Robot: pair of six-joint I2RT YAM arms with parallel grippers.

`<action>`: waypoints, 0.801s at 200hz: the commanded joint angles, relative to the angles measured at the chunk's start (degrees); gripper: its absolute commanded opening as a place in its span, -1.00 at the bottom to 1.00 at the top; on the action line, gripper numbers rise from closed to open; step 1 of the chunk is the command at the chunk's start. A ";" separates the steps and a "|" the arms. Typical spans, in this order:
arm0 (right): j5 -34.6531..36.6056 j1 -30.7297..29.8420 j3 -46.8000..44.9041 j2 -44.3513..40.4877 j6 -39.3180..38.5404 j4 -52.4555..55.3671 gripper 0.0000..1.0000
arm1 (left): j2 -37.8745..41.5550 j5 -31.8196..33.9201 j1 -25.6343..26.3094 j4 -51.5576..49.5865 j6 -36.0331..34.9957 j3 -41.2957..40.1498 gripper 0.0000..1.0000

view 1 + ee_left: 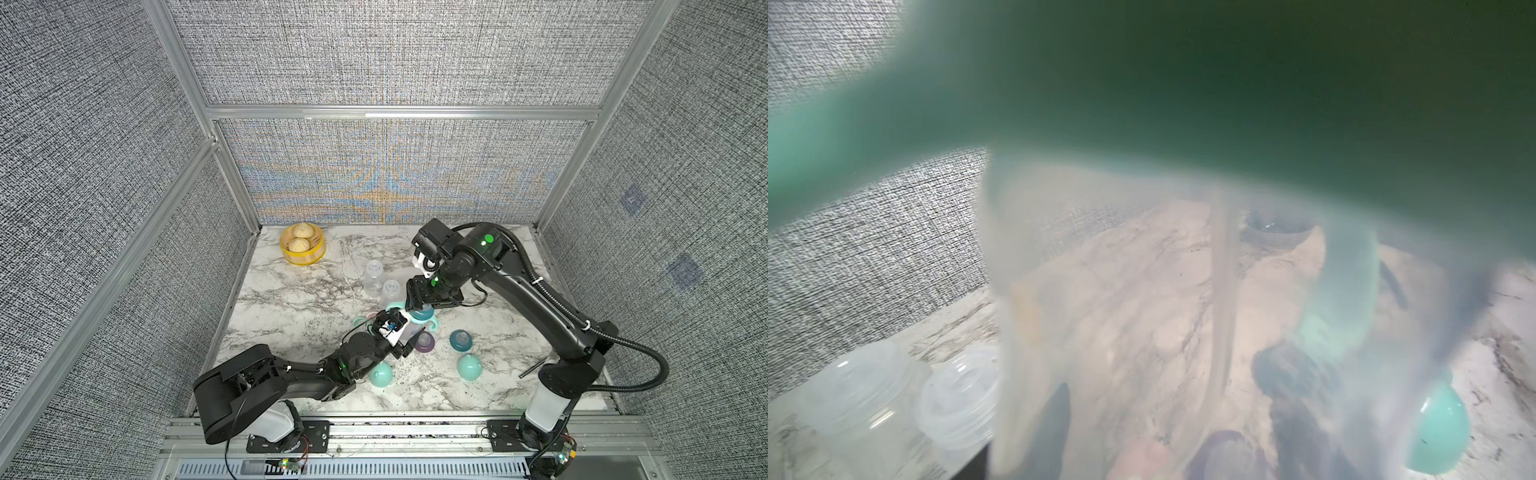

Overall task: Assemble the baby bottles
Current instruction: Close the nipple on the baby bottle.

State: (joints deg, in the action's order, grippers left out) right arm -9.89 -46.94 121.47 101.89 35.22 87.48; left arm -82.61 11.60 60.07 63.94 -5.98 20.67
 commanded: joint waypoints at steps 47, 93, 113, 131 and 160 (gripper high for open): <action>-6.22 0.96 2.70 1.96 2.78 6.63 0.53 | -0.46 3.19 0.31 8.20 1.03 2.40 -1.00; -4.88 2.32 5.58 -1.62 0.35 6.40 0.82 | -1.94 4.36 -0.15 9.04 2.49 1.96 -1.00; -4.56 2.55 6.06 -3.65 -1.38 5.24 0.88 | -1.76 3.51 -0.70 5.31 4.42 3.52 -1.00; -3.93 2.47 4.41 -6.80 -4.39 1.99 0.88 | -2.04 2.74 -0.81 6.36 4.12 3.18 -1.00; -1.00 1.32 -3.92 -13.56 -9.12 -7.72 0.88 | 0.12 -4.67 -3.48 1.30 6.72 4.22 -1.00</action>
State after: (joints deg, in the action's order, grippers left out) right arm -13.52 -44.71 122.04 92.14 31.38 88.07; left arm -84.27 13.19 58.59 66.94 -2.26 23.77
